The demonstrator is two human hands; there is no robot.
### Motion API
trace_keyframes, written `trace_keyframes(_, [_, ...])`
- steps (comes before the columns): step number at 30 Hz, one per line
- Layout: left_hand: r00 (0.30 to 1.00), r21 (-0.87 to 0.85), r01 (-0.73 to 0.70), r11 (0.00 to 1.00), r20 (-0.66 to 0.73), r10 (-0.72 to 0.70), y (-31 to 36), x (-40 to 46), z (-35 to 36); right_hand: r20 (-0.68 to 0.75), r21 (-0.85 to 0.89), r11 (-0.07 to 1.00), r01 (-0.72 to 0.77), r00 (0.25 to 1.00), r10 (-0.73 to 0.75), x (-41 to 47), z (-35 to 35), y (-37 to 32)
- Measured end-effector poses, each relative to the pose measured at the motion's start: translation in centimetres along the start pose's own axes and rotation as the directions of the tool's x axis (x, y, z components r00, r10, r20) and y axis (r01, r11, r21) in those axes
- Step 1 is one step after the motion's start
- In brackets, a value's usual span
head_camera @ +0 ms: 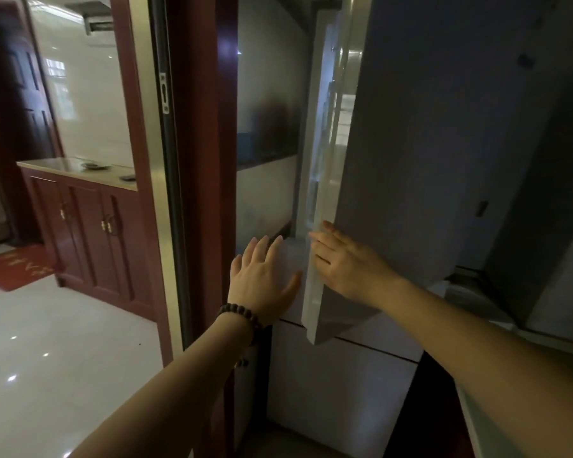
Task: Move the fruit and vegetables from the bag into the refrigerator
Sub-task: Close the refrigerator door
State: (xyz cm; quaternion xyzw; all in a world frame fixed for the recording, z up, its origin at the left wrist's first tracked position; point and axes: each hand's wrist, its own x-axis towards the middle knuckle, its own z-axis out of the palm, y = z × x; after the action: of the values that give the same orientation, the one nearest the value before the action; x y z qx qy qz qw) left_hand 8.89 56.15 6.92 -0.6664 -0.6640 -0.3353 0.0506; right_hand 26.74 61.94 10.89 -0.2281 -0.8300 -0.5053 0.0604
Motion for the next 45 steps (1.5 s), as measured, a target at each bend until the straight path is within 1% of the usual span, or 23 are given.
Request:
trace_keyframes(3, [1.000,0.004,-0.017,1.000,0.011,0.017,-2.4,1.9,0.6,-0.059,0.052,0.999,0.006,0.998,-0.003,2.8,2.7,0.1])
trace_keyframes(4, [1.000,0.010,-0.022,1.000,0.014,0.022,-3.2,2.6,0.9,-0.058,0.067,0.998,0.002,0.998,0.002,3.9,3.5,0.2])
trace_keyframes(7, [1.000,0.013,-0.026,1.000,0.012,0.025,-5.2,4.5,1.7,0.003,0.107,0.994,-0.024,1.000,0.024,7.1,6.0,0.4])
trace_keyframes(10, [0.999,0.007,-0.025,1.000,0.036,0.024,-6.7,6.0,2.5,0.052,0.109,0.991,-0.074,0.996,0.068,9.6,8.4,0.3])
trace_keyframes(14, [0.995,0.011,-0.033,0.999,0.098,0.032,-8.6,7.7,3.9,0.085,0.120,0.979,-0.162,0.985,0.152,12.8,11.8,0.2])
trace_keyframes(19, [0.989,-0.001,-0.025,1.000,0.148,0.025,-9.7,10.2,6.4,0.118,0.180,0.958,-0.221,0.972,0.202,16.4,16.8,0.8])
trace_keyframes(21, [0.988,-0.006,-0.010,1.000,0.156,0.011,-10.0,11.3,7.4,0.143,0.170,0.961,-0.220,0.970,0.197,17.9,18.8,1.4])
trace_keyframes(25, [0.988,0.000,0.032,1.000,0.151,-0.031,-10.4,14.0,9.7,0.244,0.131,0.968,-0.213,0.954,0.177,20.7,22.9,3.3])
trace_keyframes(26, [0.986,-0.001,0.046,0.999,0.162,-0.045,-10.5,14.7,10.4,0.247,0.134,0.966,-0.223,0.951,0.185,21.2,24.0,3.7])
trace_keyframes(29, [0.975,0.000,0.069,0.998,0.210,-0.067,-10.8,16.5,12.7,0.199,0.129,0.965,-0.230,0.959,0.202,22.0,27.3,4.6])
trace_keyframes(34, [0.967,-0.014,0.083,0.996,0.242,-0.077,-11.2,18.8,15.5,0.141,0.158,0.955,-0.252,0.963,0.231,23.4,30.4,6.2])
trace_keyframes(37, [0.965,-0.021,0.083,0.996,0.250,-0.075,-11.4,19.8,16.8,0.218,0.148,0.958,-0.245,0.953,0.210,23.9,31.5,7.0])
trace_keyframes(42, [0.964,-0.026,0.088,0.996,0.252,-0.079,-11.8,20.8,18.1,0.247,0.149,0.949,-0.277,0.940,0.236,24.7,32.8,7.2])
trace_keyframes(45, [0.965,-0.023,0.091,0.996,0.250,-0.082,-11.9,20.6,18.3,0.261,0.182,0.937,-0.299,0.933,0.247,24.7,32.4,7.0])
